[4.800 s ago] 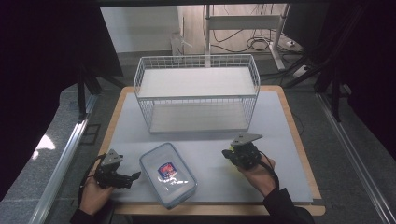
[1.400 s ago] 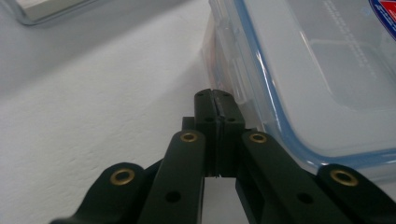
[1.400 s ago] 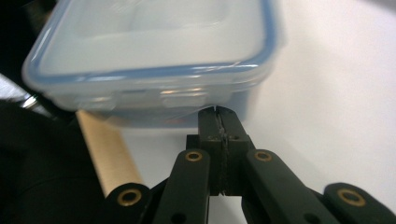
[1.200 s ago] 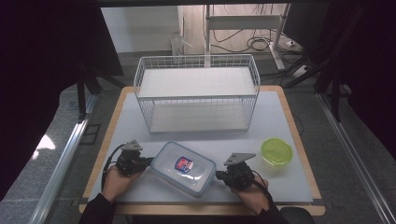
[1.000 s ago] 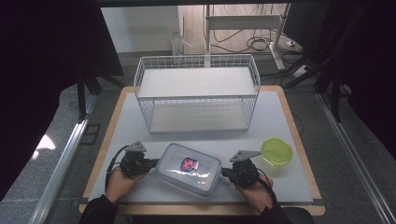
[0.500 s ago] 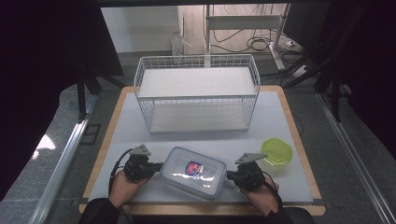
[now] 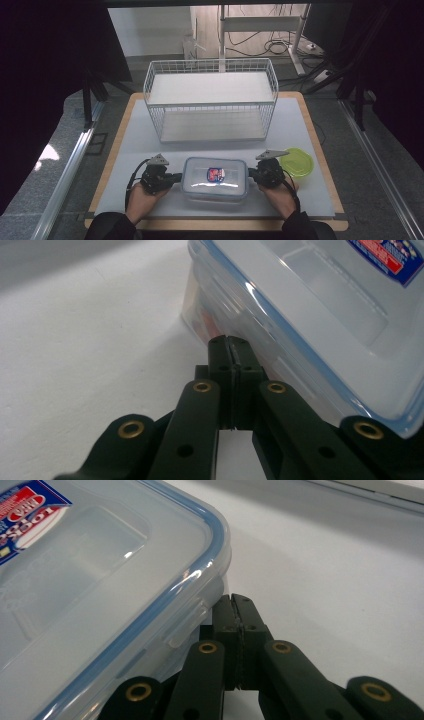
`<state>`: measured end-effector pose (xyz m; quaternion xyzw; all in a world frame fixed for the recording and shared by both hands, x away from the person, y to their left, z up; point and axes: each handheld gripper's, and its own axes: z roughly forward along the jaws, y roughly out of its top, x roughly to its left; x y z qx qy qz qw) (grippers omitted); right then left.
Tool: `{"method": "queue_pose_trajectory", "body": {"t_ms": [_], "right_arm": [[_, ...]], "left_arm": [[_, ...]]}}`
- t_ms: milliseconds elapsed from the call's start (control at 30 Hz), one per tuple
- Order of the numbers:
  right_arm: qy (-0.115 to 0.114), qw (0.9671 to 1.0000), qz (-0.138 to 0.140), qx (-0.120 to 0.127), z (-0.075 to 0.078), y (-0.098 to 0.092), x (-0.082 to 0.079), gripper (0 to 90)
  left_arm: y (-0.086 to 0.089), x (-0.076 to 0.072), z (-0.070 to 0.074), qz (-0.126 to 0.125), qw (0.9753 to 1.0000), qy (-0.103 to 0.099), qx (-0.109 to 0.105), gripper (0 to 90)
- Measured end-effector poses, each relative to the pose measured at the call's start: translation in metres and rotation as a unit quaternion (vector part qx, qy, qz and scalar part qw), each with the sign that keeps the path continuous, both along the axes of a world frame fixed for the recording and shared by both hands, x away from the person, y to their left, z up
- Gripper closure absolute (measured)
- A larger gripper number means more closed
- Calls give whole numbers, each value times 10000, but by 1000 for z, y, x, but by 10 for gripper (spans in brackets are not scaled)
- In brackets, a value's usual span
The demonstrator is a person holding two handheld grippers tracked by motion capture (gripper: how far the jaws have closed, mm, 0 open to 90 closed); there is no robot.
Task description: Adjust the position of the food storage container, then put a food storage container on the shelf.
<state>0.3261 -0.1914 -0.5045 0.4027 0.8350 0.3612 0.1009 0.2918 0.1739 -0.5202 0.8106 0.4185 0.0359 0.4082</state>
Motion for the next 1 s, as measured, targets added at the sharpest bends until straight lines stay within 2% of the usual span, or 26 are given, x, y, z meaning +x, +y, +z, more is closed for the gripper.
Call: {"method": "queue_pose_trajectory", "body": {"t_ms": [133,167,267,333,367,400,500,567,633,733,800,1000], "right_arm": [[-68,10000,26,-58,0,0,3,899],[-68,10000,33,-57,0,0,3,897],[-228,9995,33,-215,3,-1,1,848],[-349,9991,-16,-249,8,-6,-2,797],[-357,9993,-19,-107,12,-12,-5,758],[-357,9993,-19,-107,12,-12,-5,758],[-480,9987,9,-176,17,-17,-12,699],[-482,9986,29,-192,18,-20,-16,657],[-492,9985,44,-219,19,-22,-19,610],[-473,9987,67,-161,22,-24,-19,519],[-488,9986,98,-170,23,-24,-20,454],[-512,9985,129,-141,28,-24,-23,331]], "left_arm": [[-1,-1,0,-5,10000,-22,-5,898],[0,-1,0,-9,10000,-53,49,894],[2,-3,0,-33,9995,-200,260,807],[4,-5,0,-17,9987,-296,408,740],[6,-6,0,9,9982,-368,484,636],[7,-7,1,50,9976,-415,543,636],[15,-11,2,135,9967,-525,601,477],[19,-13,1,184,9963,-570,619,382],[24,-12,1,219,9967,-574,528,277],[28,-11,2,287,9970,-647,311,175],[30,-11,2,307,9964,-734,290,109],[34,-8,1,133,9968,-784,28,35]]}}
